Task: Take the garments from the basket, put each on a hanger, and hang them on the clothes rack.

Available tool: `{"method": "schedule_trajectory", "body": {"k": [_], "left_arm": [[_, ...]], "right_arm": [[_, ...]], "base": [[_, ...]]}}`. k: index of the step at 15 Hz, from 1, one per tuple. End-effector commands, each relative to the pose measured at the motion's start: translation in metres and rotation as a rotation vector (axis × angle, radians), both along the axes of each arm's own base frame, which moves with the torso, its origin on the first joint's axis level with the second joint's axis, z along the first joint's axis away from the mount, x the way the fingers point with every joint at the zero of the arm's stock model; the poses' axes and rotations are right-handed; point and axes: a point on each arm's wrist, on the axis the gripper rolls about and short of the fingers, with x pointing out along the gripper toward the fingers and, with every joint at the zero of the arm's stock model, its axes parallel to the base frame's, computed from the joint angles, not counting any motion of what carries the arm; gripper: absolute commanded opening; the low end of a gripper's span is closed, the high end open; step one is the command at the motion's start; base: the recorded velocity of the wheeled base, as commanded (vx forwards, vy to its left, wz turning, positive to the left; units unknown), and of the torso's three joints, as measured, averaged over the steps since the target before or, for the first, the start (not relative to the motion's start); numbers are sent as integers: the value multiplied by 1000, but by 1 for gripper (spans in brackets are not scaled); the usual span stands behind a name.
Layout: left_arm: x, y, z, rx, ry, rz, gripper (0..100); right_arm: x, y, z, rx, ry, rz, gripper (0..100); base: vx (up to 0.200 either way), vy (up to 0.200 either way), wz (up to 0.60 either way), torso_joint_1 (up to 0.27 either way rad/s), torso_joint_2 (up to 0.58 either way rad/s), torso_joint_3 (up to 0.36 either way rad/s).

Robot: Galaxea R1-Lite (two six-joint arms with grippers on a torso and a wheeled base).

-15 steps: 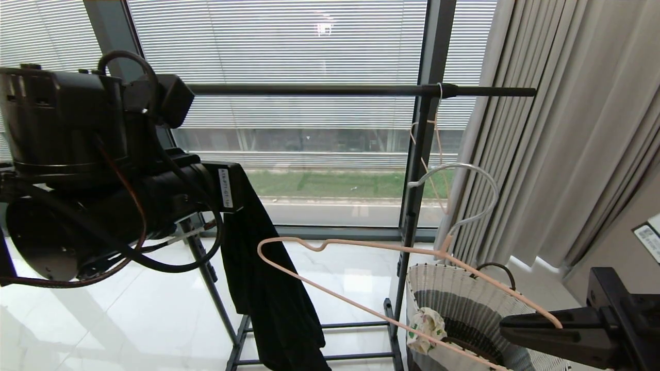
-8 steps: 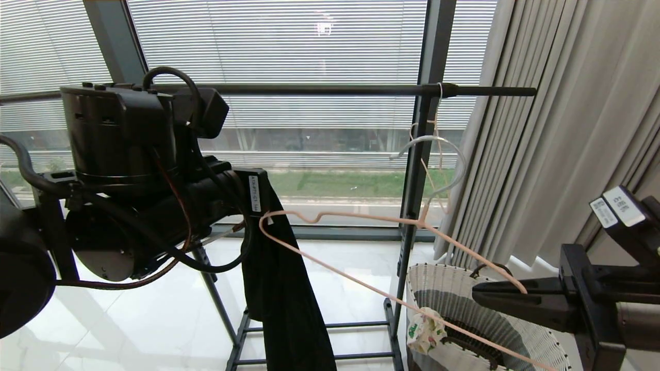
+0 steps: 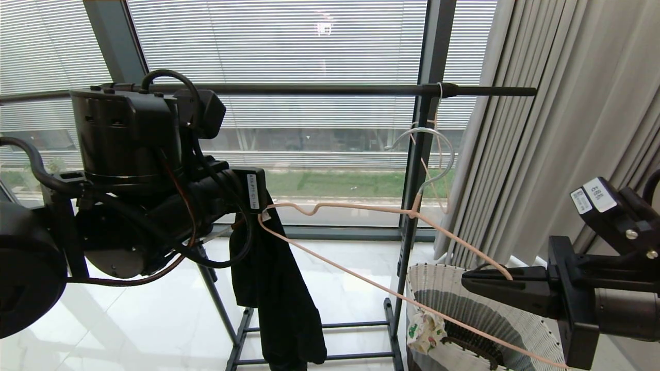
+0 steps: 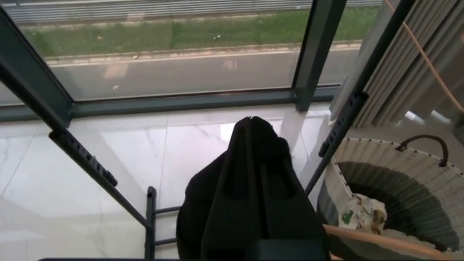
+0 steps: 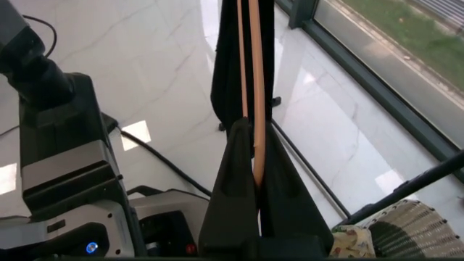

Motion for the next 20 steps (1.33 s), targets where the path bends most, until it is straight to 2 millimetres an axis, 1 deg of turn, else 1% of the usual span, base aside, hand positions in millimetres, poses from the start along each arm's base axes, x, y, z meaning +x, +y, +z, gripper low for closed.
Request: {"method": "schedule_trajectory", "body": {"k": [1,5,8,11,12,15,20], "left_arm": [[0,1,0,0,-1,5,0],[-1,0,1,2,-5,13,0],[-3,-4,0,3,-3,-2,0],[-9,-11,1,1,-6,-39,0],[-12,-17,1,1,-6,-63,0],[-19,-25,2,-2,-9,-103,0],[-33,-45,9,-37,-22,-187,0]], "right_arm": [[1,1,1,3,-4,0,0],[2,2,4,2,-16,-26,0],[-1,6,4,2,-15,4,0],[3,11,3,-6,-7,6,0],[8,15,3,-9,-4,6,0],[15,22,2,-18,5,10,0],[20,41,-5,-25,12,52,0]], "base": [[0,0,0,0,0,0],[0,0,0,0,0,0],[0,0,0,0,0,0],[0,0,0,0,0,0],[0,0,0,0,0,0],[0,0,0,0,0,0],[0,0,0,0,0,0]]}}
